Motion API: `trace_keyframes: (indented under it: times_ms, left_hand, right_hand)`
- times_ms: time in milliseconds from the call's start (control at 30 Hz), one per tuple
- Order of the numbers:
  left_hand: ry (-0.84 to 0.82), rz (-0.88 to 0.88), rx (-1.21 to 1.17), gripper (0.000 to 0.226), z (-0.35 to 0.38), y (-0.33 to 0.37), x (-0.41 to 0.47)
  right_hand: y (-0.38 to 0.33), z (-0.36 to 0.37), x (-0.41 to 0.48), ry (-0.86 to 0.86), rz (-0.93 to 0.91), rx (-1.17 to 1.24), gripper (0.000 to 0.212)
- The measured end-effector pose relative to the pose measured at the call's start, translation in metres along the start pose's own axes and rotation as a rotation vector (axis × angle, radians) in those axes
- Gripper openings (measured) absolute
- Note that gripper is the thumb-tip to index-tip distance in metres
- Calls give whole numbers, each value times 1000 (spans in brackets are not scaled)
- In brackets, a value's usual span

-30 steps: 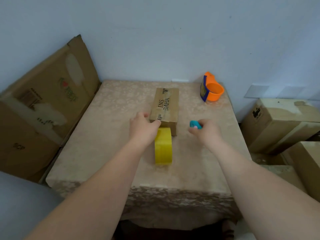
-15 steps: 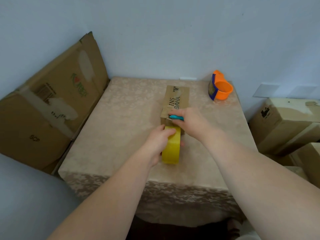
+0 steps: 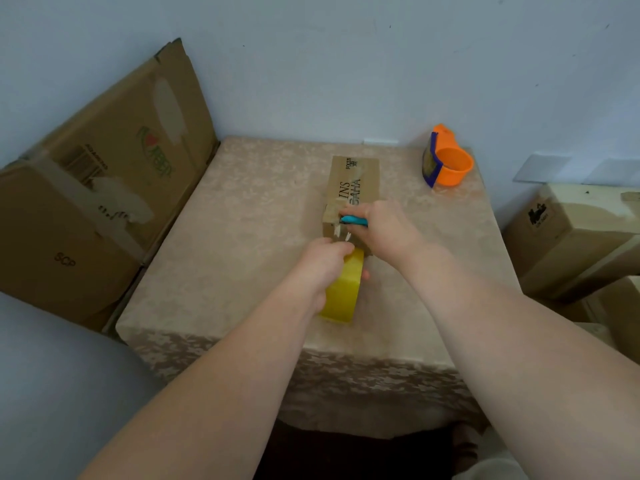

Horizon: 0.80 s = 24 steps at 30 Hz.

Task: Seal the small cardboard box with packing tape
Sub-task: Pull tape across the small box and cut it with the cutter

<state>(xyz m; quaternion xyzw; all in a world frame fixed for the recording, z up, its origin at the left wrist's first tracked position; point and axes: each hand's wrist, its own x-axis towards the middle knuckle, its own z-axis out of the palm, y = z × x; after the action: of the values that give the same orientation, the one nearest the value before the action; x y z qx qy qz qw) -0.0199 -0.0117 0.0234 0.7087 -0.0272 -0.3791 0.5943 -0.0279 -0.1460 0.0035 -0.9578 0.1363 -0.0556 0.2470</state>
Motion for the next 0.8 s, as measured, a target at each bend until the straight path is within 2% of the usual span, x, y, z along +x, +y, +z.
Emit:
trace_keyframes:
  times_ms: [100, 167, 233, 300, 400, 467, 600, 700, 800]
  left_hand:
    - [12, -25, -16, 14, 1, 2, -5]
    - [54, -23, -1, 15, 0, 2, -5]
    - [113, -8, 86, 46, -1, 4, -2]
    - [133, 3, 120, 59, -3, 6, 0]
    - [141, 12, 180, 44, -3, 15, -7]
    - [184, 26, 260, 50, -6, 20, -9]
    - [238, 172, 310, 65, -8, 29, -8]
    - [245, 196, 322, 48, -11, 34, -8]
    - [240, 123, 341, 37, -13, 27, -4]
  right_hand:
    - [-2, -10, -2, 22, -2, 69, 33]
    - [-3, -17, -5, 101, -6, 131, 27]
    - [-5, -24, -9, 172, 13, 215, 29]
    - [-9, -30, -13, 148, 64, 325, 31]
    - [-13, -36, -19, -17, 206, 495, 36]
    - [-13, -38, -23, -103, 264, 560, 41]
    - [-15, -41, -29, -123, 249, 571, 34]
    - [-19, -44, -32, -137, 211, 534, 26]
    - [-21, -45, -35, -139, 176, 457, 16]
